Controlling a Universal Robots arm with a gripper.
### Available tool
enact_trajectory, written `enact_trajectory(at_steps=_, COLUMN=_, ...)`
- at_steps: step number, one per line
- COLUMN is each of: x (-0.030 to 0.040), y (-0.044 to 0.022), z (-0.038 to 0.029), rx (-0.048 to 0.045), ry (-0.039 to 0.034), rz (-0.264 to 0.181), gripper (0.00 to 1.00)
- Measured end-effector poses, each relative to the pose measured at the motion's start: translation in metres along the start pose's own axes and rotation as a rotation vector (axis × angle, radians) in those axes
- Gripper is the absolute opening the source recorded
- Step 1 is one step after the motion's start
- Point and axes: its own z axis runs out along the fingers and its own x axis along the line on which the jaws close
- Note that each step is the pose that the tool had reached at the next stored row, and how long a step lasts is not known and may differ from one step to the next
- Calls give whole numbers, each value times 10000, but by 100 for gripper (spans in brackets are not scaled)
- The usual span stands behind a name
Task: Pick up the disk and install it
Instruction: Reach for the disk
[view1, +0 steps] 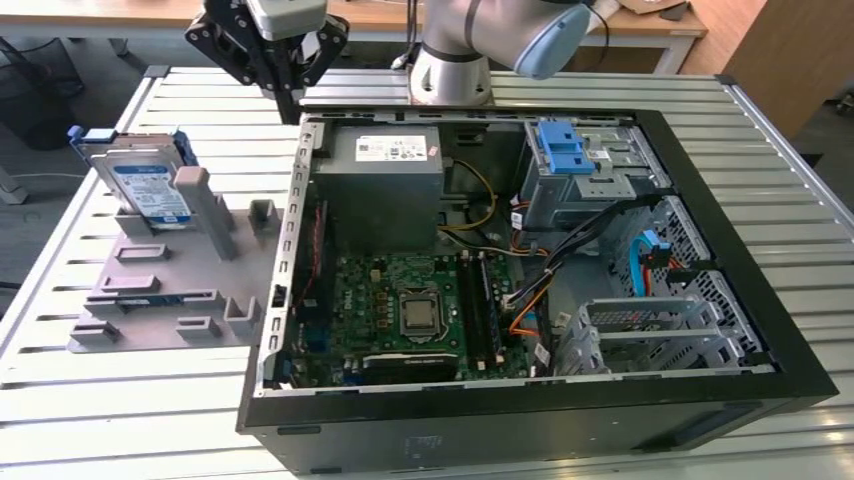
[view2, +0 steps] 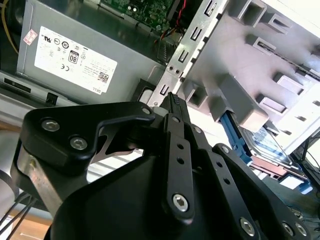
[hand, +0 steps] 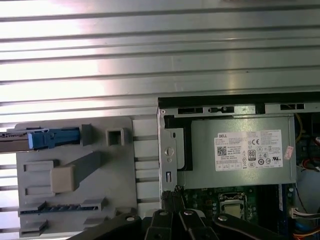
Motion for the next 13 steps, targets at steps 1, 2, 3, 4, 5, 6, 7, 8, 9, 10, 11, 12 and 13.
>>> enact_trajectory(at_steps=1, x=3, y=3, z=0, rx=1, ry=1, rz=1, gripper=11)
enact_trajectory(at_steps=2, x=13, y=9, z=2, rx=0, ry=0, rz=1, gripper=11)
enact_trajectory(at_steps=3, x=22, y=16, z=2, rx=0, ry=0, rz=1, gripper=11)
enact_trajectory(at_steps=4, x=30, y=20, z=3, rx=0, ry=1, rz=2, gripper=11)
enact_trajectory(at_steps=5, x=39, y=24, z=3, rx=1, ry=2, rz=1, gripper=11)
enact_trajectory(at_steps=6, x=48, y=27, z=3, rx=2, ry=3, rz=1, gripper=11)
enact_trajectory(at_steps=7, x=59, y=28, z=5, rx=1, ry=2, rz=1, gripper=11)
enact_trajectory(at_steps=8, x=70, y=28, z=6, rx=0, ry=1, rz=1, gripper=11)
enact_trajectory(at_steps=9, x=82, y=28, z=7, rx=0, ry=2, rz=1, gripper=11)
enact_trajectory(at_steps=10, x=94, y=27, z=7, rx=0, ry=2, rz=1, gripper=11)
enact_trajectory(at_steps=11, x=105, y=27, z=8, rx=1, ry=3, rz=1, gripper=11)
enact_trajectory(at_steps=12, x=110, y=27, z=8, rx=0, ry=3, rz=1, gripper=11)
enact_trajectory(at_steps=13, x=133, y=27, z=10, rx=0, ry=3, rz=0, gripper=11)
